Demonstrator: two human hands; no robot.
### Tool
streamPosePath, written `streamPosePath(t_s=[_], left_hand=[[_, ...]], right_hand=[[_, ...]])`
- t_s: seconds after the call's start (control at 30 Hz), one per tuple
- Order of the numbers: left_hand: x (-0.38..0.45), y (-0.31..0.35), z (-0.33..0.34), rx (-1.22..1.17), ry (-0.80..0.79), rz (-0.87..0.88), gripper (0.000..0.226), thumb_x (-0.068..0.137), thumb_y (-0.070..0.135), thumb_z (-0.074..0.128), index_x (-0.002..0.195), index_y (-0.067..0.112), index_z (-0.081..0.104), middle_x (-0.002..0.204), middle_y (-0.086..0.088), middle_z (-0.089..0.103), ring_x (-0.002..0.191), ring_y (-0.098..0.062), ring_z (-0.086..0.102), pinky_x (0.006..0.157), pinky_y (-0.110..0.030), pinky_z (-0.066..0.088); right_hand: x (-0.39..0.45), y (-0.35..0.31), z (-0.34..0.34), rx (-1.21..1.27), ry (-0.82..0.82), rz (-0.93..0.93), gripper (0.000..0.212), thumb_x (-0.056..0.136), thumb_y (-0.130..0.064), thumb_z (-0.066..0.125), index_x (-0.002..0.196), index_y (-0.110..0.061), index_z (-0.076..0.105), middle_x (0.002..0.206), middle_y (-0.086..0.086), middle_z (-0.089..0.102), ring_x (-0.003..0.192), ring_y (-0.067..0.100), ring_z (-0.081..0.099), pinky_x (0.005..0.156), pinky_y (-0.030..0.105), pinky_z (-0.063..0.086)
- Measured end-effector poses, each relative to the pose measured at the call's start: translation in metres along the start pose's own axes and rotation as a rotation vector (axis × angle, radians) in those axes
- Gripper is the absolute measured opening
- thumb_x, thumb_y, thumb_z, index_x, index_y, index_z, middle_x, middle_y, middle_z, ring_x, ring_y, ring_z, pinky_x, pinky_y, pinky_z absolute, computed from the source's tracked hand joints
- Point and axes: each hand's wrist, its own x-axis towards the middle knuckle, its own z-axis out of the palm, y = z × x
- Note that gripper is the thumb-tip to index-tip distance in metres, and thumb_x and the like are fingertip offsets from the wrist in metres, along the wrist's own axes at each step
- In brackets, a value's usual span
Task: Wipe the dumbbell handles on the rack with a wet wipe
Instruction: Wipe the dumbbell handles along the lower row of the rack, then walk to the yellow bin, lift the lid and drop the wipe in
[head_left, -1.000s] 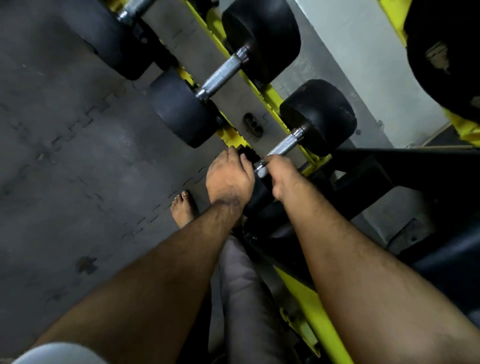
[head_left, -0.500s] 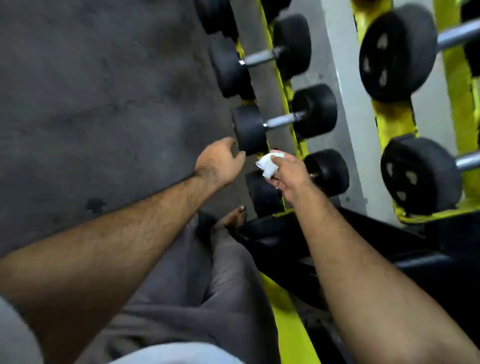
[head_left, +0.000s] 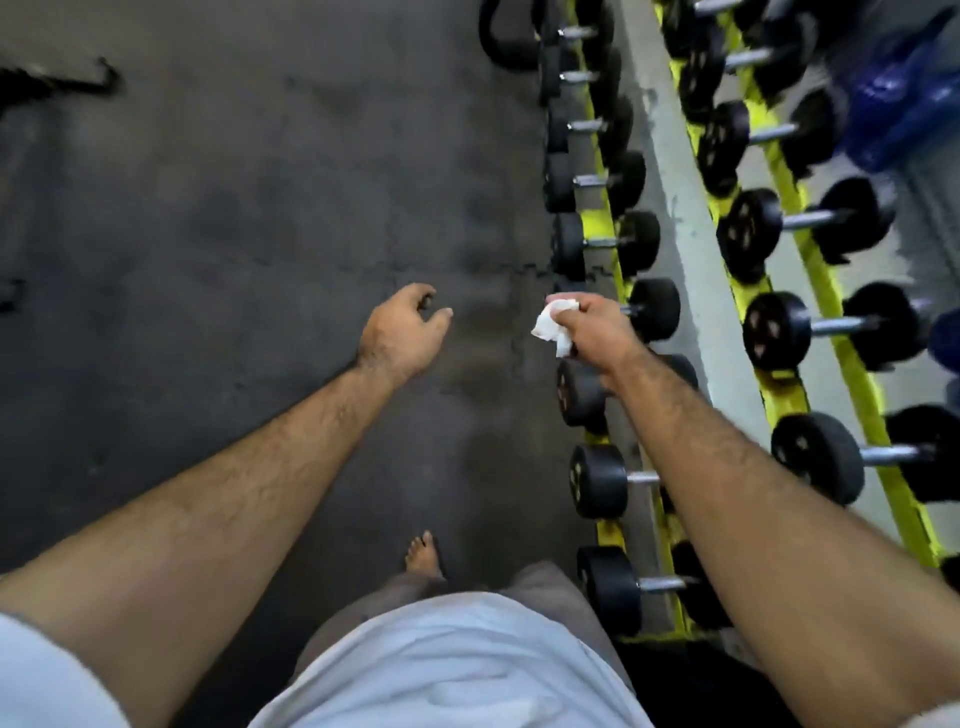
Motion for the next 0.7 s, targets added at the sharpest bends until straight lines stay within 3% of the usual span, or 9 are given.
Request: streamPosePath(t_s=[0.1, 0.17, 0.23, 0.4, 0.57, 0.7], left_hand=[[0.043, -0.013, -0.046, -0.059, 0.106, -0.040, 0.040, 0.091, 0.034, 0.066, 0.126, 0.014, 0.064, 0.116, -0.003, 0.068, 0.110, -0.021, 0.062, 0.095, -0.027, 0.045], [0.070, -0.022, -0.068, -0.082, 0.141, -0.059, 0.039, 0.090, 0.034, 0.067, 0.124, 0.014, 0.064, 0.114, -0.003, 0.069, 0.107, -0.020, 0.062, 0.095, -0.027, 0.046], [0.099, -0.034, -0.081, -0.098, 0.147, -0.067, 0.038, 0.089, 0.034, 0.068, 0.122, 0.014, 0.065, 0.111, -0.004, 0.070, 0.106, -0.022, 0.064, 0.096, -0.031, 0.049], [0.180, -0.053, -0.101, -0.031, 0.132, -0.081, 0.041, 0.086, 0.038, 0.069, 0.121, 0.018, 0.066, 0.115, -0.002, 0.070, 0.108, -0.020, 0.064, 0.098, -0.032, 0.050], [0.293, -0.043, -0.113, 0.023, 0.091, -0.085, 0.042, 0.086, 0.038, 0.070, 0.122, 0.017, 0.066, 0.118, -0.001, 0.069, 0.109, -0.019, 0.063, 0.100, -0.033, 0.049], [0.394, -0.017, -0.129, 0.023, 0.053, -0.118, 0.044, 0.084, 0.038, 0.071, 0.122, 0.015, 0.065, 0.117, -0.004, 0.069, 0.110, -0.021, 0.063, 0.100, -0.034, 0.049]], right_hand=[[0.032, -0.036, 0.039, -0.069, -0.046, -0.080, 0.018, 0.095, -0.008, 0.059, 0.106, -0.016, 0.071, 0.085, 0.002, 0.067, 0.057, -0.002, 0.059, 0.045, 0.015, 0.043], [0.057, -0.057, 0.064, -0.104, -0.089, -0.116, 0.020, 0.092, -0.007, 0.060, 0.096, -0.023, 0.071, 0.091, 0.005, 0.069, 0.074, 0.010, 0.064, 0.056, 0.024, 0.049], [0.085, -0.074, 0.084, -0.132, -0.117, -0.147, 0.023, 0.090, -0.005, 0.060, 0.092, -0.025, 0.070, 0.094, 0.006, 0.070, 0.079, 0.015, 0.063, 0.058, 0.027, 0.051], [0.167, -0.105, 0.119, -0.170, -0.135, -0.203, 0.021, 0.092, -0.006, 0.060, 0.107, -0.011, 0.072, 0.093, 0.004, 0.068, 0.072, 0.009, 0.059, 0.053, 0.017, 0.049], [0.275, -0.140, 0.138, -0.170, -0.152, -0.193, 0.023, 0.091, -0.004, 0.060, 0.108, -0.011, 0.073, 0.094, 0.004, 0.068, 0.062, -0.002, 0.058, 0.052, 0.012, 0.048], [0.367, -0.195, 0.149, -0.177, -0.145, -0.143, 0.022, 0.090, -0.006, 0.060, 0.106, -0.013, 0.074, 0.093, 0.002, 0.069, 0.071, 0.012, 0.062, 0.054, 0.014, 0.048]])
